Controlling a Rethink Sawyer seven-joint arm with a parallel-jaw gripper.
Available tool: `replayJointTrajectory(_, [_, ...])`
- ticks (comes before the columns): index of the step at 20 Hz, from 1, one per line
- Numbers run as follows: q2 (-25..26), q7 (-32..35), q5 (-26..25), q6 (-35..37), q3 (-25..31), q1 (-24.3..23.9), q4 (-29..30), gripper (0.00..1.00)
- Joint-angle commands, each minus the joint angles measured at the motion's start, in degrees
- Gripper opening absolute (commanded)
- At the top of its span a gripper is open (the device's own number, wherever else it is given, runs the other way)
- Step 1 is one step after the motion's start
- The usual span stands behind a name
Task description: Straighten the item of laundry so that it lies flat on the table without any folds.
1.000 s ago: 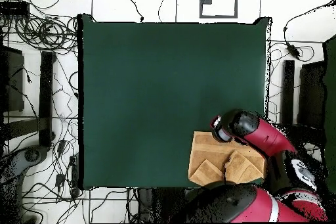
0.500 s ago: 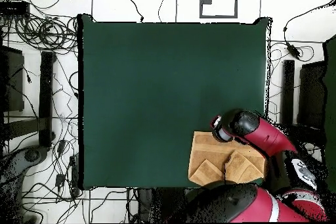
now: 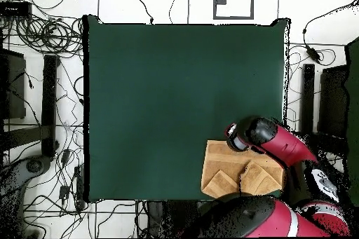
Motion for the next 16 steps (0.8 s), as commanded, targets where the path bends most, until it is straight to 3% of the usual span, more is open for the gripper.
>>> replayJointTrajectory(1, [15.2, 3.9, -4.4, -20.6, 5.6, -1.8, -4.3, 0.00])
replayJointTrajectory(16, [15.2, 4.1, -4.2, -20.2, 5.7, -2.1, -4.1, 0.00])
